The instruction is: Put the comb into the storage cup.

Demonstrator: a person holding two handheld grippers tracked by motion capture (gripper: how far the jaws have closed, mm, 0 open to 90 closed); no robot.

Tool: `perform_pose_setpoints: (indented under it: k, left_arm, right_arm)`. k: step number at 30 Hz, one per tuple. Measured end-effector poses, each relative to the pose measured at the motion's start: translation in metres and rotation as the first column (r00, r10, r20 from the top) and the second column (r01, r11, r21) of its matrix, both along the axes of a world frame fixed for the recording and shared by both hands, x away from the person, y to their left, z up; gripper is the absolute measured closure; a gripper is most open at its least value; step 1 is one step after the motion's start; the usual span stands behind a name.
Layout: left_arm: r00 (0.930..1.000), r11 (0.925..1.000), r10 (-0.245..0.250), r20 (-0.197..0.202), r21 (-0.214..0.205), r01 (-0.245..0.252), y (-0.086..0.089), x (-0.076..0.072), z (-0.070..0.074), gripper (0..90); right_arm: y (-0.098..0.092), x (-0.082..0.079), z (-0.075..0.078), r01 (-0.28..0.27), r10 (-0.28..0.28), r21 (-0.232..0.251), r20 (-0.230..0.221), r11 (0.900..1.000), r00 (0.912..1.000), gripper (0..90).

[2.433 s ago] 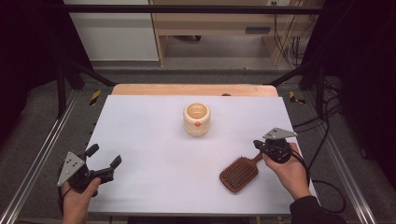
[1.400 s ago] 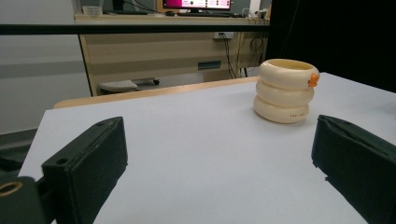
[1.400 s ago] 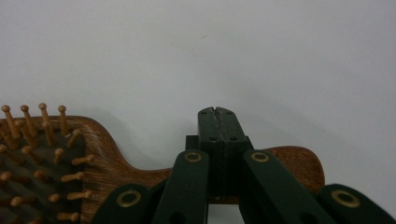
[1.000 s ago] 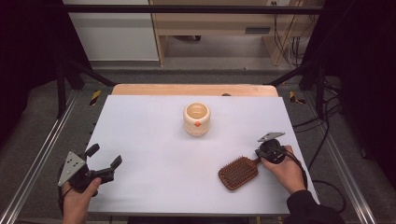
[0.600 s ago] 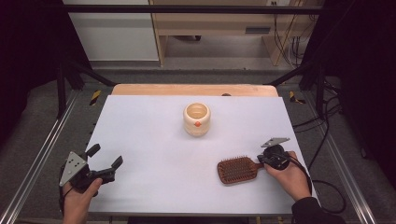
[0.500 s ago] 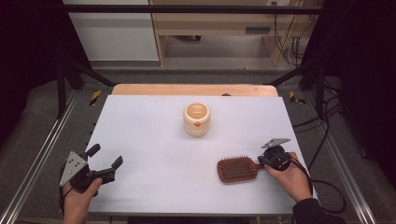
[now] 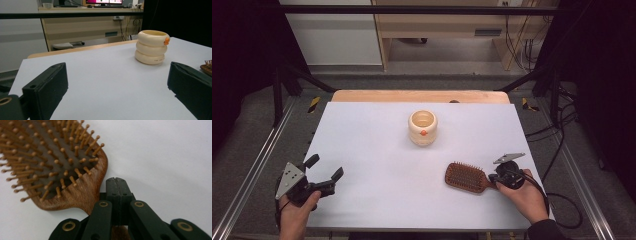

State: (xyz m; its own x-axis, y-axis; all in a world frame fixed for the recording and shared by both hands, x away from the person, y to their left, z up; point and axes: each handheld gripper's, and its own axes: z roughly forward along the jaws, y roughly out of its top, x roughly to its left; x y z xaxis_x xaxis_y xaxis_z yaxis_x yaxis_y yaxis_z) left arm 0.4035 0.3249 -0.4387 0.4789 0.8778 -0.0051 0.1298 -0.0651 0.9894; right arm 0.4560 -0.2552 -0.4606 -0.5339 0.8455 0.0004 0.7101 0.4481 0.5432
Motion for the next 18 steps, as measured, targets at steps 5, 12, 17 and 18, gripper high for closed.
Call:
perform_pose_setpoints:
  k: [5,12,17,18]
  left_arm:
    - [1.0000,1.0000,0.000,-0.001,0.001,0.000,0.000,0.000,0.000,3.2]
    - [1.0000,1.0000,-0.001,-0.002,0.002,0.001,0.000,0.000,0.000,3.2]
    - [1.0000,1.0000,-0.002,-0.001,0.002,0.002,-0.001,0.000,0.000,3.2]
    - [1.0000,1.0000,-0.002,-0.002,0.002,0.002,-0.001,0.000,0.000,3.2]
  right_arm:
    - [0.000,-0.008,0.000,-0.005,0.005,0.011,-0.003,0.9999,1.0000,90.0]
    - [0.003,-0.018,0.001,-0.010,0.010,0.020,-0.013,0.9997,0.9999,90.0]
    - [0.005,-0.023,0.003,-0.013,0.014,0.024,-0.017,0.9996,0.9998,90.0]
    - [0.006,-0.023,0.003,-0.014,0.015,0.024,-0.017,0.9996,0.9997,90.0]
